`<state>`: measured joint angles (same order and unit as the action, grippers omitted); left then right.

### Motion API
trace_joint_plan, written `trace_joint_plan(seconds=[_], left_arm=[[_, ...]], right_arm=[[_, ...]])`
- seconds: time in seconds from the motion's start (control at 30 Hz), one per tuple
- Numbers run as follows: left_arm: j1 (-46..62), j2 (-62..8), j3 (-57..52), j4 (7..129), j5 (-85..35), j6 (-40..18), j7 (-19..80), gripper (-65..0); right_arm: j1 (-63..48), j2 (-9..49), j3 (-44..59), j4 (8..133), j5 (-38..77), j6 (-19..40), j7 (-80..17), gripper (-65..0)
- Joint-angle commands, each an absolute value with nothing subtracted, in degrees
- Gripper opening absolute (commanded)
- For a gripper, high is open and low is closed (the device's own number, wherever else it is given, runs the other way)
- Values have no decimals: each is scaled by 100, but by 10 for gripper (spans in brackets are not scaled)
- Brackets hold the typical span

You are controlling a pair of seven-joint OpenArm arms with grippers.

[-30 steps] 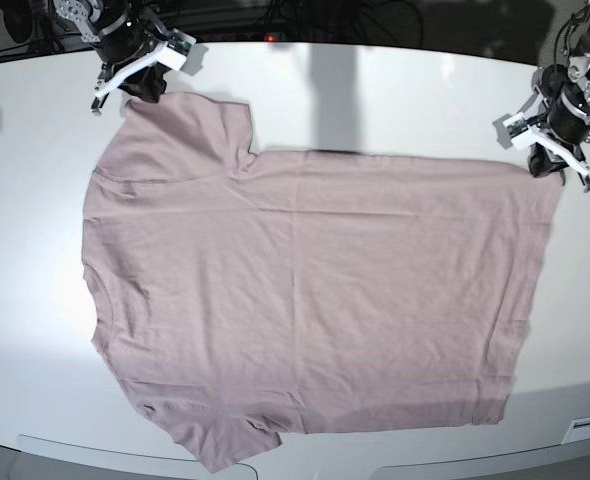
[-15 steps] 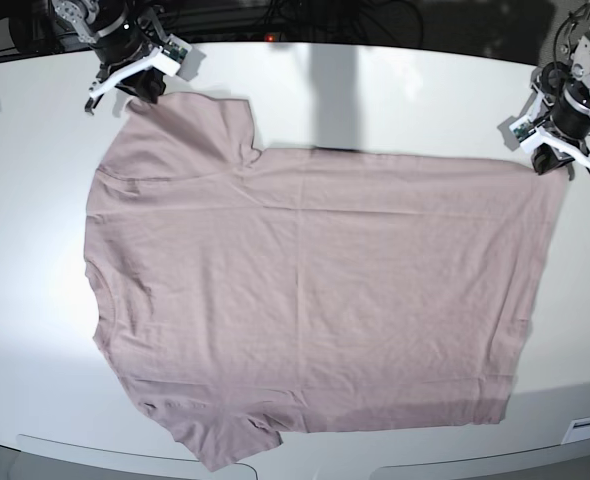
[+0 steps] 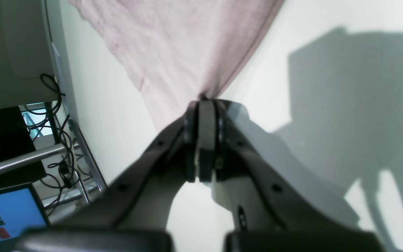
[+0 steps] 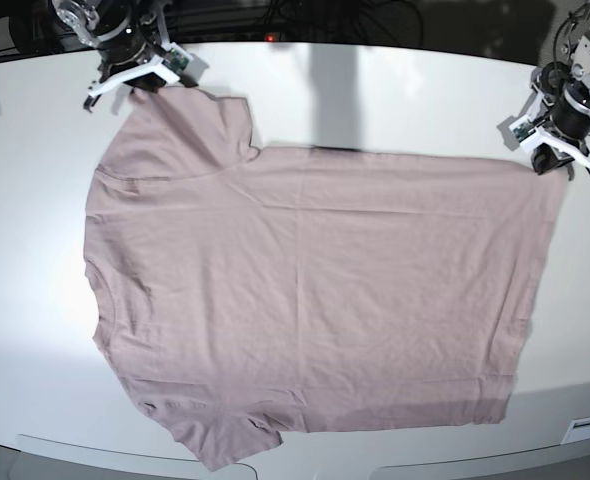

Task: Fold the T-shirt properly
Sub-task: 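Close the right gripper on the shoulder edge by the other sleeve, then lift both shoulder edges and pull them across the shirt toward the hem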

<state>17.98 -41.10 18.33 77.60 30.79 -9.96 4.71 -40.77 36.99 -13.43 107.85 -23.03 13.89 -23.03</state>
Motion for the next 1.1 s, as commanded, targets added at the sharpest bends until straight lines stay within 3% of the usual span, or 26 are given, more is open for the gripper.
trace_joint_plan(seconds=[0.0, 0.13, 0.33, 0.67, 1.07], left_arm=[[1970, -4084, 1922, 7712, 3214, -1557, 598, -650], [1966, -4086, 1922, 7813, 3297, -1518, 596, -650], [1883, -4084, 1920, 7999, 3297, -510, 598, -650], [1393, -4082, 1920, 8005, 3297, -510, 600, -650], [655, -4080, 1920, 8005, 3251, -513, 714, -650]], right_arm=[[-4115, 3760, -1321, 11056, -2276, 1288, -2224, -650], [-4110, 3760, -1319, 11539, -2206, 1105, -2351, -650], [-4032, 3758, -1319, 11666, -2246, 810, -2408, -650], [-3295, 2869, -1319, 11666, -1927, 788, -2403, -650], [-2126, 2541, -1313, 11511, -1925, 648, -2567, -650]])
